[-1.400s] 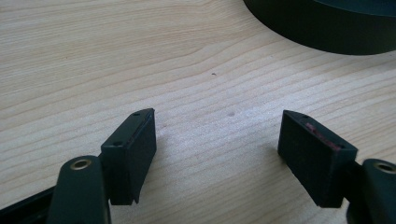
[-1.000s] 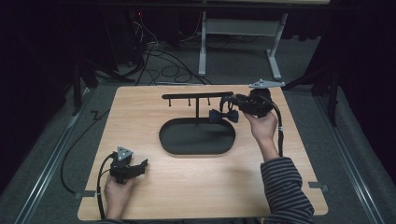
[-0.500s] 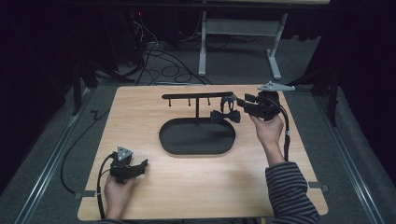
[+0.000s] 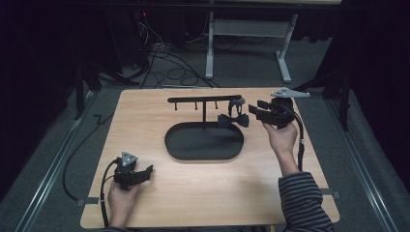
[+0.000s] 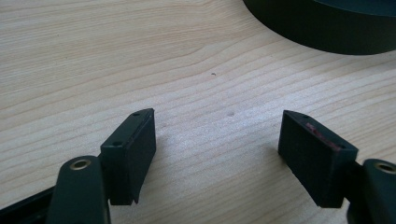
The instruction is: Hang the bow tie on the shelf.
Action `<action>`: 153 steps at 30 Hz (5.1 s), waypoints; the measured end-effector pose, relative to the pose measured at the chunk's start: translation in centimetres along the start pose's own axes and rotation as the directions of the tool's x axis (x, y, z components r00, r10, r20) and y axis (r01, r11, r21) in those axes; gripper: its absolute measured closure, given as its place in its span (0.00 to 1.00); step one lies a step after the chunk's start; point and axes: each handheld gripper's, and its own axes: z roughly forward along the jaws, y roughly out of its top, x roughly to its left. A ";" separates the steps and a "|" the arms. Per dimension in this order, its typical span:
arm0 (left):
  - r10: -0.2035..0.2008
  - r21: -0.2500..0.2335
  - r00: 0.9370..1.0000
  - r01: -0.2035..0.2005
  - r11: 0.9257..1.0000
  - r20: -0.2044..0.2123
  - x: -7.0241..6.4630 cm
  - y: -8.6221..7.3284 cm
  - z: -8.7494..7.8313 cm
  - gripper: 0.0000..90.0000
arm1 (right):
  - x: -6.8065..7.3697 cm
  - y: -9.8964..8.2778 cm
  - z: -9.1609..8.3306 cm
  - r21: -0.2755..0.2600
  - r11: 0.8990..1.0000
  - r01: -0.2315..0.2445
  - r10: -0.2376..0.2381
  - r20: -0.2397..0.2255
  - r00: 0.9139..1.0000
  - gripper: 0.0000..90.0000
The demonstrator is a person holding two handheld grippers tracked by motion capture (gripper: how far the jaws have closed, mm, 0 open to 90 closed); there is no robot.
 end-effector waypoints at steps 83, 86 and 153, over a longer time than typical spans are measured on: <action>0.007 0.004 1.000 -0.007 1.000 -0.005 -0.1 0.0 0.0 0.31 | -1.3 -6.4 -7.6 -0.053 0.996 -0.077 0.078 0.021 0.997 0.60; 0.007 0.004 1.000 -0.007 1.000 -0.005 -0.1 0.0 0.0 0.31 | -1.3 -6.8 -7.9 -0.060 0.995 -0.077 0.078 0.021 0.997 0.60; 0.006 0.004 1.000 -0.006 1.000 -0.007 -0.1 0.0 0.0 0.32 | 0.7 -13.7 -5.8 -0.017 0.986 -0.167 0.165 -0.063 0.984 0.60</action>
